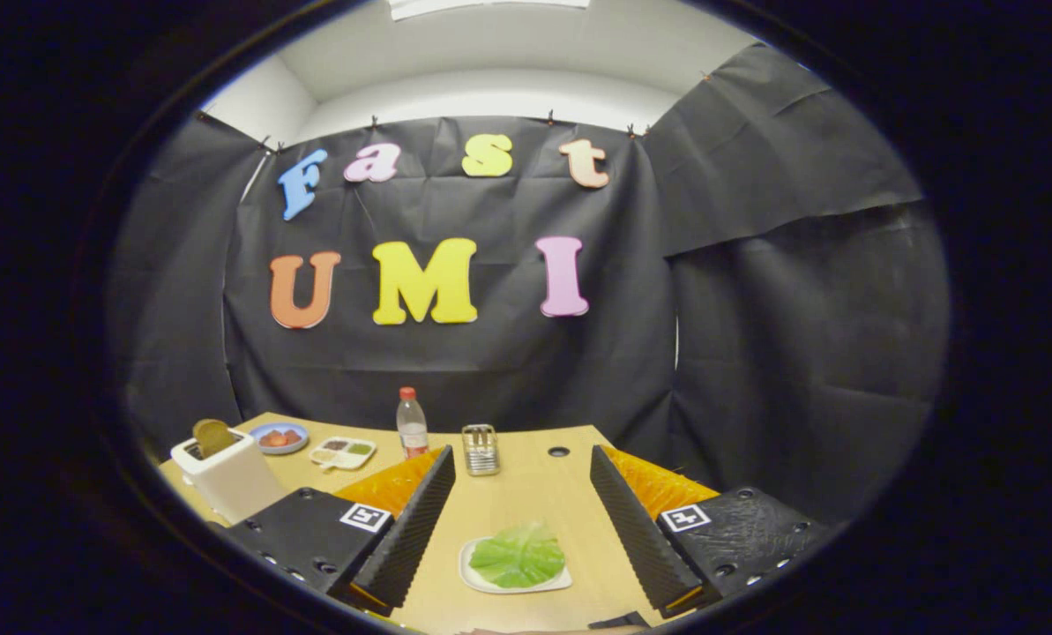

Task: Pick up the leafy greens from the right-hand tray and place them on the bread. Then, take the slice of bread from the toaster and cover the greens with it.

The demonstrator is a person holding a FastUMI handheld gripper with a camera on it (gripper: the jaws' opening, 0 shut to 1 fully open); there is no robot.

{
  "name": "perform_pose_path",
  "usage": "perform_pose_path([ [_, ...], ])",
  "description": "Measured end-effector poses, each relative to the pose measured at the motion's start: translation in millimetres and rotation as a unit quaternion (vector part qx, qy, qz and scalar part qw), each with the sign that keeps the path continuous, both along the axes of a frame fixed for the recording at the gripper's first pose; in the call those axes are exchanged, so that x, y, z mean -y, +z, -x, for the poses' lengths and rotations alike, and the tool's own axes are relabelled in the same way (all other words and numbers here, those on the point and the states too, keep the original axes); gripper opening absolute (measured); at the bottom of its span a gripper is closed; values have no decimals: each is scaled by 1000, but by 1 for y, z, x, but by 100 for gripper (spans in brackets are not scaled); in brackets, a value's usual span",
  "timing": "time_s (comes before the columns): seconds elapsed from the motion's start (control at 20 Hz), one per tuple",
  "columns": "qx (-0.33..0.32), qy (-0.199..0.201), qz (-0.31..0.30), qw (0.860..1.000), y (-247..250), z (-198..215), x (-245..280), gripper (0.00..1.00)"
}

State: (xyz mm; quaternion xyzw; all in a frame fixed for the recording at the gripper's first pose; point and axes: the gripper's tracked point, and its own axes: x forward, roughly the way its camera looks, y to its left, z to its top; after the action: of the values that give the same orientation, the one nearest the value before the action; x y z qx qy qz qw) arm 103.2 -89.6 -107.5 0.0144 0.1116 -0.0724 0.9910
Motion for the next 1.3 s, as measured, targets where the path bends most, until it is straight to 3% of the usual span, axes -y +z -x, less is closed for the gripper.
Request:
perform_pose_path([
  [0.25,-117,-13,-9,993,-97,-47,27,95],
  [0.45,-175,-22,-21,984,-149,-76,41,95],
  [0.8,-280,3,-50,959,-220,-104,38,93],
  [0.9,-303,19,-74,950,-231,-105,27,85],
  [1.05,-309,37,-85,947,-234,-107,21,64],
  [1.2,-322,32,-85,942,-236,-102,23,51],
  [1.25,-322,36,-90,942,-235,-101,20,39],
  [1.3,-321,43,-95,941,-233,-101,17,39],
])
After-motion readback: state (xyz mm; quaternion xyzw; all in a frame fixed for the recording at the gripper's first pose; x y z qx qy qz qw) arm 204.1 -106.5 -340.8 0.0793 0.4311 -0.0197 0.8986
